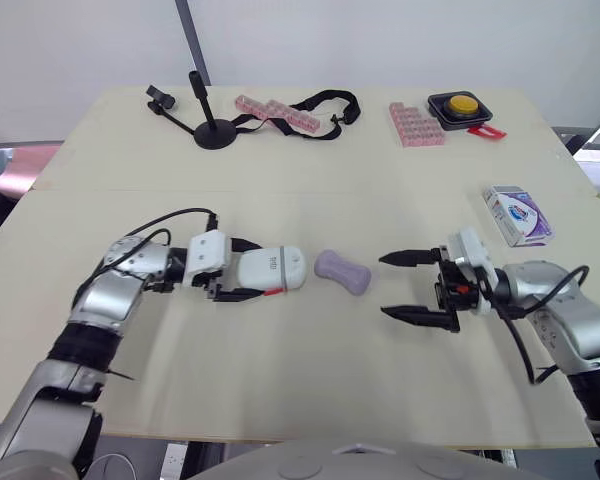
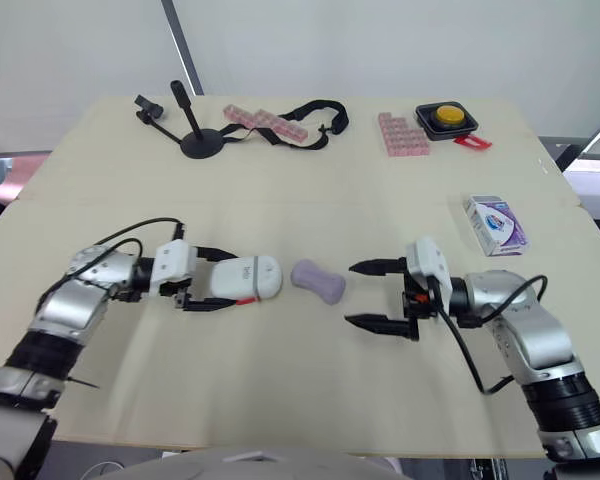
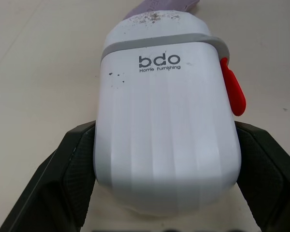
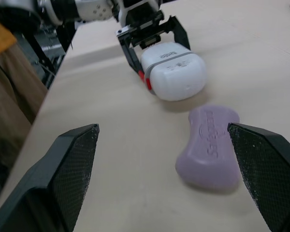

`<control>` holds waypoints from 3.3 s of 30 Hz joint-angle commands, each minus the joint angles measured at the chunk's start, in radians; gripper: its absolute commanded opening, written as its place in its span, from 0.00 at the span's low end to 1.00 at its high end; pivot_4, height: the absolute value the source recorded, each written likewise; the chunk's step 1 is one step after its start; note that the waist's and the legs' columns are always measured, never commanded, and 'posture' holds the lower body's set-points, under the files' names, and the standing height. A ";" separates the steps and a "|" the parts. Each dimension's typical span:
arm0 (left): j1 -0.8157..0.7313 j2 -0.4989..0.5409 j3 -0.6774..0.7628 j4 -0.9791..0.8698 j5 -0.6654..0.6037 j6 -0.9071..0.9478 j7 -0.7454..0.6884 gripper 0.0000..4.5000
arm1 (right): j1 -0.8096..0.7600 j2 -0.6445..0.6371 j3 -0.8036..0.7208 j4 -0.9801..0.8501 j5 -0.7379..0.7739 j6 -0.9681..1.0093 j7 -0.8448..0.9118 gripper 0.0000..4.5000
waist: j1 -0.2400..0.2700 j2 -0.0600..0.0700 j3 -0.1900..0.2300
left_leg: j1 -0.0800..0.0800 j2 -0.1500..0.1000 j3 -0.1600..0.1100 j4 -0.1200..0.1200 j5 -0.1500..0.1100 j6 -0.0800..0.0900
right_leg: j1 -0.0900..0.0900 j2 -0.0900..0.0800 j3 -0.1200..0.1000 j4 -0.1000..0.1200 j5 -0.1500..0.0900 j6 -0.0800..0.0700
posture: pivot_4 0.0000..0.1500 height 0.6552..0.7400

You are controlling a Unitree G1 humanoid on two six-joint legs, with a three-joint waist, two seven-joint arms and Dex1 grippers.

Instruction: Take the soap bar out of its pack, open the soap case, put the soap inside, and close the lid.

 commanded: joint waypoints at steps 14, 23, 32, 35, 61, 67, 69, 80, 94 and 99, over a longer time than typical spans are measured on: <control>0.192 -0.067 0.051 -0.359 0.076 -0.210 0.230 0.77 | -0.250 0.109 -0.092 -0.001 0.813 0.806 -0.754 1.00 | 0.044 0.000 0.000 | 0.000 0.000 0.000 0.000 0.000 -0.001 | 0.000 0.000 0.000 -0.001 0.000 0.000 | 1.00 0.72; 0.166 -0.075 0.008 -0.352 0.095 -0.217 0.270 0.77 | -0.287 0.136 -0.030 0.030 0.936 0.803 -0.883 1.00 | 0.047 0.000 0.000 | 0.000 -0.001 0.001 0.000 0.000 -0.001 | 0.000 0.000 0.000 -0.001 0.000 0.000 | 1.00 0.72; 0.149 -0.079 -0.021 -0.350 0.093 -0.219 0.286 0.77 | -0.293 0.162 0.006 0.056 0.966 0.785 -0.958 1.00 | 0.049 0.000 0.000 | -0.001 -0.001 0.001 0.000 0.000 -0.001 | 0.000 0.000 0.000 -0.001 0.000 0.000 | 1.00 0.72; 0.146 -0.078 -0.027 -0.347 0.093 -0.221 0.287 0.77 | -0.299 0.172 0.005 0.071 0.982 0.775 -0.977 1.00 | 0.049 0.000 0.000 | -0.001 -0.001 0.001 0.000 0.000 -0.002 | 0.000 0.000 0.000 -0.002 0.000 0.000 | 1.00 0.72; 0.151 -0.078 -0.048 -0.322 0.111 -0.240 0.321 0.77 | -0.305 0.135 0.019 0.107 1.013 0.794 -0.959 0.44 | 0.050 0.000 0.000 | -0.001 -0.001 0.001 0.000 0.000 -0.002 | 0.000 0.000 0.000 -0.002 0.000 0.000 | 1.00 0.72; 0.161 -0.079 -0.049 -0.322 0.107 -0.239 0.325 0.77 | -0.290 0.100 0.005 0.116 1.036 0.814 -0.908 0.44 | 0.051 0.000 0.000 | -0.001 -0.001 0.001 0.000 0.000 -0.002 | 0.000 0.000 0.000 -0.002 0.000 0.000 | 1.00 0.72; 0.162 -0.080 -0.052 -0.323 0.107 -0.239 0.327 0.77 | -0.287 0.088 0.000 0.124 1.044 0.817 -0.889 0.44 | 0.051 0.000 0.000 | -0.001 -0.001 0.001 0.000 0.000 -0.002 | 0.000 0.000 0.000 -0.002 0.000 0.000 | 1.00 0.72; 0.170 -0.085 -0.066 -0.333 0.100 -0.233 0.341 0.77 | -0.276 0.025 -0.011 0.155 1.069 0.831 -0.820 0.44 | 0.053 0.000 0.000 | -0.001 -0.001 0.001 0.000 0.000 -0.002 | 0.000 0.000 0.000 -0.002 0.000 0.000 | 1.00 0.72; 0.166 -0.082 -0.059 -0.311 0.090 -0.226 0.337 0.77 | -0.354 -0.619 0.196 0.048 0.170 0.575 -0.319 0.44 | 0.059 0.000 0.000 | -0.002 0.001 0.001 0.000 -0.001 -0.004 | 0.001 0.007 0.001 -0.007 0.000 0.002 | 1.00 0.72; 0.163 -0.088 -0.062 -0.308 0.091 -0.223 0.341 0.77 | -0.380 -0.694 0.318 -0.011 -0.104 0.484 -0.198 0.44 | 0.056 -0.001 0.000 | -0.001 0.001 0.001 0.000 -0.002 -0.004 | 0.002 0.006 0.001 -0.007 -0.001 0.002 | 1.00 0.72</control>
